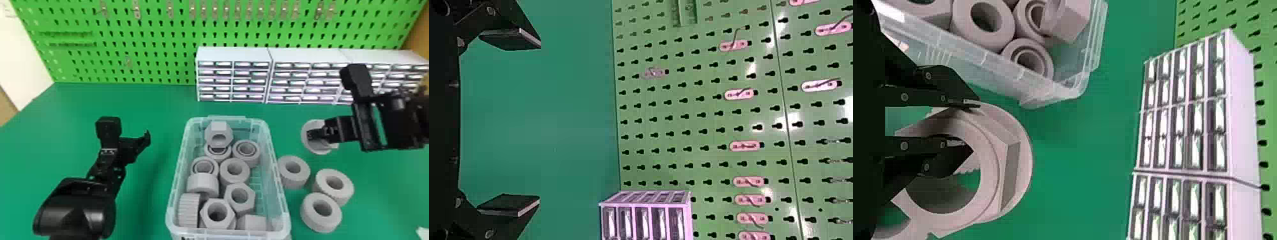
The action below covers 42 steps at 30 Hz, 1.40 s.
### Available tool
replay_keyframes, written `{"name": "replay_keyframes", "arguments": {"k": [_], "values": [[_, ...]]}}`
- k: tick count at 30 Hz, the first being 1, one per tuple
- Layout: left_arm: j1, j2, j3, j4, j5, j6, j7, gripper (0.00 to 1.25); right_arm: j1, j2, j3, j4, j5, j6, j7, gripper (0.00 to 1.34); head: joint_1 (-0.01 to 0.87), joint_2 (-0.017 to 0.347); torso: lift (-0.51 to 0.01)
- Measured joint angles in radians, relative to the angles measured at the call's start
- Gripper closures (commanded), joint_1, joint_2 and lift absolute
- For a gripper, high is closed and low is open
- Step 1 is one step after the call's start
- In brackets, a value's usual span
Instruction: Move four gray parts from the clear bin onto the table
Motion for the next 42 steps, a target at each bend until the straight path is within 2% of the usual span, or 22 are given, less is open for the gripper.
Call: {"name": "replay_keyframes", "arguments": {"k": [15, 30, 42], "values": [[0.006, -0.001, 0.001, 0.004, 0.006, 0.0, 0.005, 0.18, 0.096, -0.009, -0.1, 0.026, 0.089, 0.0, 0.0, 1.04, 0.693, 0.072, -0.052], [0.013, -0.001, 0.006, 0.004, 0.008, 0.0, 0.006, 0.18, 0.144, -0.008, -0.123, 0.057, 0.111, 0.0, 0.0, 1.04, 0.693, 0.072, -0.052], [0.017, -0.001, 0.01, 0.004, 0.007, 0.0, 0.008, 0.18, 0.186, -0.024, -0.157, 0.101, 0.149, 0.0, 0.0, 1.04, 0.693, 0.072, -0.052]]}}
